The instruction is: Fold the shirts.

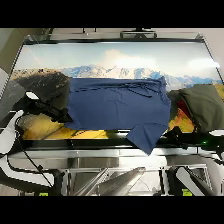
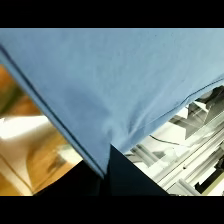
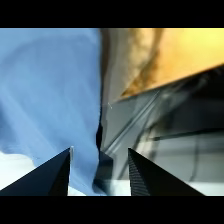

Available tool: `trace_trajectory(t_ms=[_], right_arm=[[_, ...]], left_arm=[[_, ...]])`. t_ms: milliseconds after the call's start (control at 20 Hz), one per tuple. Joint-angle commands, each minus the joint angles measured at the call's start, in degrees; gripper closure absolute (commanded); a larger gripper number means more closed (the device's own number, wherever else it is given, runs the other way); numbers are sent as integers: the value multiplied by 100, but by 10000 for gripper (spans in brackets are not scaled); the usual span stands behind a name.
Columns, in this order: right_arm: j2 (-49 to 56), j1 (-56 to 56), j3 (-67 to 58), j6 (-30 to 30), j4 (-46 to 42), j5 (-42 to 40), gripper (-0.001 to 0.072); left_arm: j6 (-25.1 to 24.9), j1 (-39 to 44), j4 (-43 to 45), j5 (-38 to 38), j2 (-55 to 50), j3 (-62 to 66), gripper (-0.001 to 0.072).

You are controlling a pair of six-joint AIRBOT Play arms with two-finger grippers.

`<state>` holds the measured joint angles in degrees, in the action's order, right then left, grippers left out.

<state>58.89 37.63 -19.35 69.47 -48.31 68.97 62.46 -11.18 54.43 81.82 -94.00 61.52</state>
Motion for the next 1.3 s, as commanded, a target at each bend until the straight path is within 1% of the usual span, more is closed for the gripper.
trace_trajectory(t_ms=[0, 250, 300, 350, 400, 450, 500, 550, 600, 800, 950, 1100, 1250], right_arm=[[365, 0, 450, -789, 981, -278, 302], [1445, -81, 450, -1742, 1873, -251, 308], [1635, -168, 446, -1906, 2015, -212, 344], [1773, -273, 439, -2103, 2201, -127, 422], [1843, -369, 433, -2299, 2448, -13, 528], [1843, -411, 400, -2413, 2647, 101, 597], [1818, -413, 315, -2409, 2763, 254, 628], [1768, -402, 142, -2369, 2787, 474, 636], [1679, -402, -52, -2271, 2774, 669, 690], [975, -409, -1073, -1585, 2747, 933, 698], [599, -442, -1996, -1414, 2741, 870, 699], [588, -807, -2551, -1425, 2734, 232, 699], [1032, -1375, -2970, -1569, 2586, -544, 699]], left_arm=[[-9, -63, -46, 50, 92, -28, 692], [-9, -63, -44, 57, 92, -31, 692], [-9, -61, -48, 55, 92, -31, 692], [-9, -63, -48, 57, 92, -31, 691], [-9, -61, -48, 61, 92, -31, 691], [-9, -61, -48, 76, 92, -31, 691], [-9, -63, -44, 127, 92, -28, 690], [-28, -63, -44, 184, 92, -28, 684], [-57, -66, -42, 256, 92, -9, 684], [-63, -299, -63, 682, 96, 435, 684], [-46, -540, -72, 822, 96, 901, 685], [-98, -553, -321, 800, 66, 1276, 685], [-146, -494, -634, 798, -308, 1912, 684]])
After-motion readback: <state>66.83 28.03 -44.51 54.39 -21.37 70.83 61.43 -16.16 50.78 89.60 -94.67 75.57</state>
